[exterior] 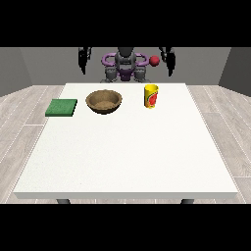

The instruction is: Pick the cup and pour the ball into the bowl, then pick the bowl and place it on the pad

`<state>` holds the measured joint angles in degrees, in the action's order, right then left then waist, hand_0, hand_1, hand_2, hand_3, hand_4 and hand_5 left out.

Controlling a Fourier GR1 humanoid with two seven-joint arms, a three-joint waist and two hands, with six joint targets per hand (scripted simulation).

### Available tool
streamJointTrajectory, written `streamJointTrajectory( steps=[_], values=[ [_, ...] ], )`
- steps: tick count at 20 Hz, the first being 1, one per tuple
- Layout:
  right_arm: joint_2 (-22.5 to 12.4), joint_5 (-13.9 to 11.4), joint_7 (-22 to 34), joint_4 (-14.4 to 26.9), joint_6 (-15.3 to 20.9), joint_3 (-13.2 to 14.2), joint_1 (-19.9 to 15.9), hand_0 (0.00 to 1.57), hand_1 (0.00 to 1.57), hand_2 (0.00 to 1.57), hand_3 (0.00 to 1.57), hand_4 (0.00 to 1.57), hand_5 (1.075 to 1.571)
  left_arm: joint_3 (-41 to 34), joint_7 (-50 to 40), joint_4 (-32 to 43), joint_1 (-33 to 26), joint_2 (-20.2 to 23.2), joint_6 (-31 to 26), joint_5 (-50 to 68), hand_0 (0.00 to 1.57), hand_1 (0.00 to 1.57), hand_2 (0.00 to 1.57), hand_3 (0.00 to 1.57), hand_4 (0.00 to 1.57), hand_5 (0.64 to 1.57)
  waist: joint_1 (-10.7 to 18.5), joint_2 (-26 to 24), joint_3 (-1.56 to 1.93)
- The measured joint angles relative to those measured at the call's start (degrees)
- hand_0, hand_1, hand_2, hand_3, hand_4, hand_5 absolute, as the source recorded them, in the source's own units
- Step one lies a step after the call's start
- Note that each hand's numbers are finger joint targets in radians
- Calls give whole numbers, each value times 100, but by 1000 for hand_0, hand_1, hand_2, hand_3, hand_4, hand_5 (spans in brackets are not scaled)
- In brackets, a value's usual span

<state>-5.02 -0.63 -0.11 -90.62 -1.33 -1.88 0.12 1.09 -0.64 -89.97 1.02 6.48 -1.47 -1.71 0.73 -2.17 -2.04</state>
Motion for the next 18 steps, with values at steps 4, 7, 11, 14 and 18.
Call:
streamJointTrajectory(
  steps=[4, 7, 11, 14, 18],
  values=[
    [-106, 24, 222, -277, -13, 39, -60, 0, 0, 0, 0, 583, 1570, -37, -222, -275, 68, 89, -19, 42, 0, 0, 0, 0, 0, 1562, 12, -716, 90],
    [-48, 191, 513, -481, 0, 70, 56, 0, 0, 0, 0, 541, 1571, -46, -490, -471, -51, -3, -27, 234, 0, 0, 0, 0, 0, 1563, -3, -1317, 138],
    [160, 681, 1265, -887, 45, 123, 595, 0, 0, 0, 0, 526, 1569, 107, -1110, -898, -624, -377, 78, 716, 0, 0, 0, 0, 0, 1555, -57, -2135, 179],
    [208, 886, 1656, -1371, 103, 141, 915, 0, 0, 0, 0, 524, 1570, 145, -1427, -1394, -945, -425, 139, 842, 0, 0, 0, 0, 0, 1553, -72, -2268, 193],
    [242, 1018, 1773, -1980, 117, 142, 1286, 0, 0, 0, 0, 488, 1570, 244, -1753, -2139, -1230, -454, 196, 931, 0, 0, 0, 0, 0, 1549, -49, -2080, 201]
  ],
)
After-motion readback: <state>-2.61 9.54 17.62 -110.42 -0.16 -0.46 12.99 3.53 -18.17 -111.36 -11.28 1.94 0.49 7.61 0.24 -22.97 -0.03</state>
